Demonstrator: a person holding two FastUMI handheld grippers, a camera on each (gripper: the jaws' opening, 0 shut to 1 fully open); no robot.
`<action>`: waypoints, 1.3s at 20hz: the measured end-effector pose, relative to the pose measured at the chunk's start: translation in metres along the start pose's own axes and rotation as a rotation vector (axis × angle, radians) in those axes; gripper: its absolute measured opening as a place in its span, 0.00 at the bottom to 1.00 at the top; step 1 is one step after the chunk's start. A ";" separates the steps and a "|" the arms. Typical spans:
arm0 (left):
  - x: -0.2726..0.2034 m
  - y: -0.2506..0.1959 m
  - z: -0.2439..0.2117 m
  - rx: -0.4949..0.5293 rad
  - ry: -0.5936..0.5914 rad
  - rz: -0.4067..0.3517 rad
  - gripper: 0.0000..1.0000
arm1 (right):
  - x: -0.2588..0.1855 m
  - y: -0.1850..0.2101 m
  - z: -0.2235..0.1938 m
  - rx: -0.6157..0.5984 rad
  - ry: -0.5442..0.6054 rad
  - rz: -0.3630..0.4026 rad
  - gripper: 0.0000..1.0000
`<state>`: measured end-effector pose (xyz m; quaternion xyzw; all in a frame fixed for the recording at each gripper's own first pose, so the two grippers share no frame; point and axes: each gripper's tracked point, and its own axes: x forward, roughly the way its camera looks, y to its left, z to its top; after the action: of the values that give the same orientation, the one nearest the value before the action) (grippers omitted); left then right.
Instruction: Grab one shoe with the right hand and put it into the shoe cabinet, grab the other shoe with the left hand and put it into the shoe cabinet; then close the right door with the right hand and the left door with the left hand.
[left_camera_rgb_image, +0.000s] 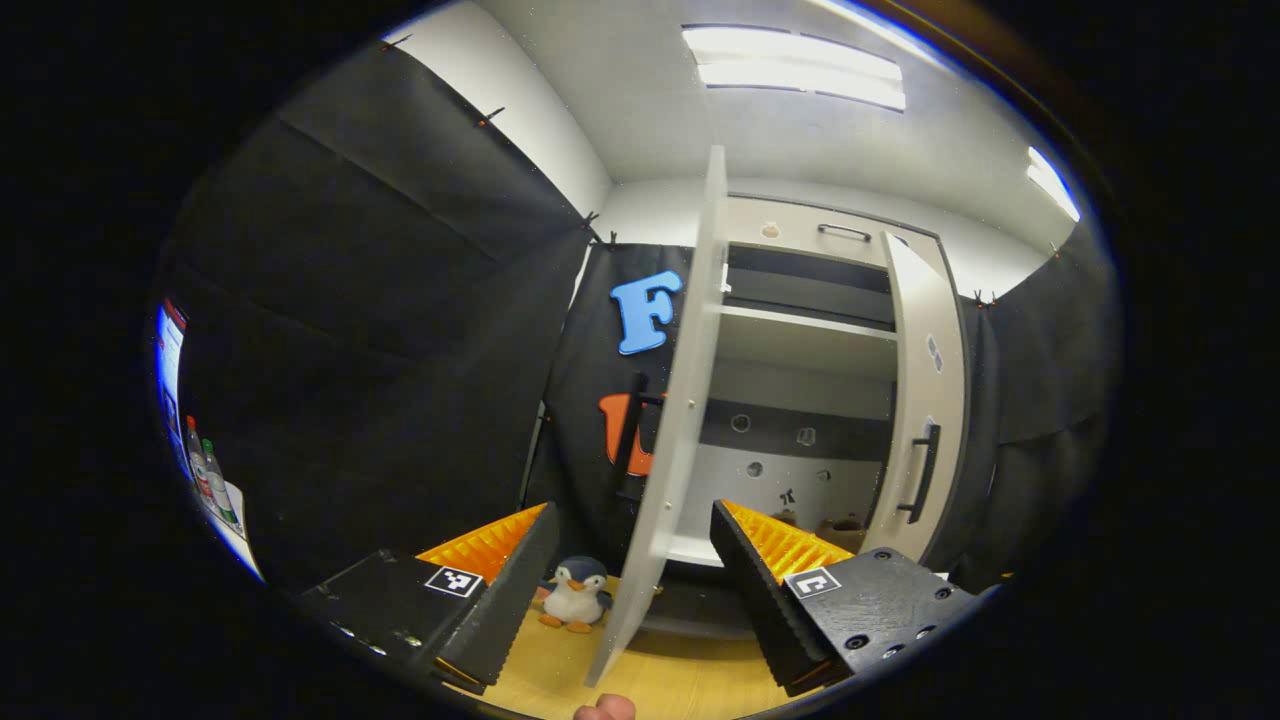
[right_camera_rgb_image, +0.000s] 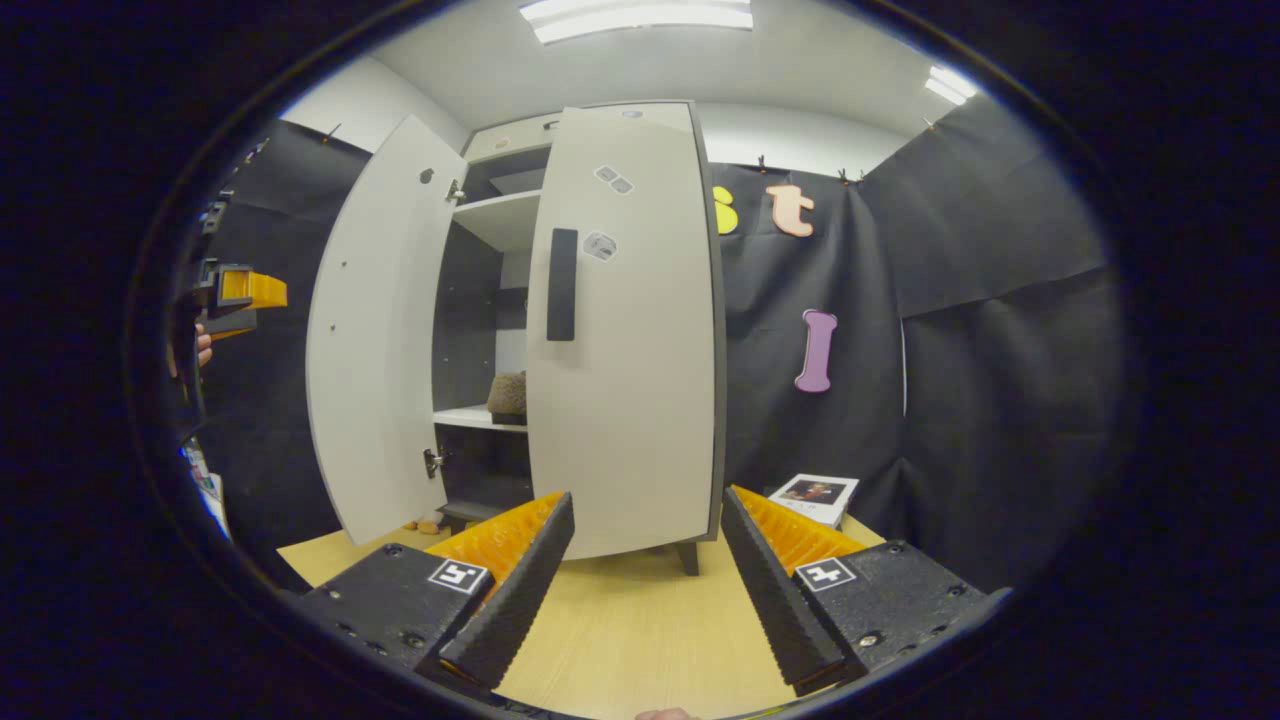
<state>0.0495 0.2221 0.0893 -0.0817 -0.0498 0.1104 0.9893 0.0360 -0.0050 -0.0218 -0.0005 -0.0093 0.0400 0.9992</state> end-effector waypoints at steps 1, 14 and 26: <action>0.014 0.015 -0.001 -0.013 0.013 0.020 0.94 | 0.001 0.004 0.001 0.002 -0.001 0.009 0.97; 0.108 0.077 -0.030 -0.155 0.109 0.069 0.94 | 0.003 -0.004 0.004 -0.012 0.019 -0.043 0.96; 0.095 0.022 -0.033 -0.082 0.145 -0.040 0.93 | 0.008 0.006 0.000 0.002 0.032 -0.007 0.96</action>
<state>0.1409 0.2600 0.0605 -0.1287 0.0157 0.0820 0.9882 0.0434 0.0019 -0.0215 -0.0003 0.0067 0.0367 0.9993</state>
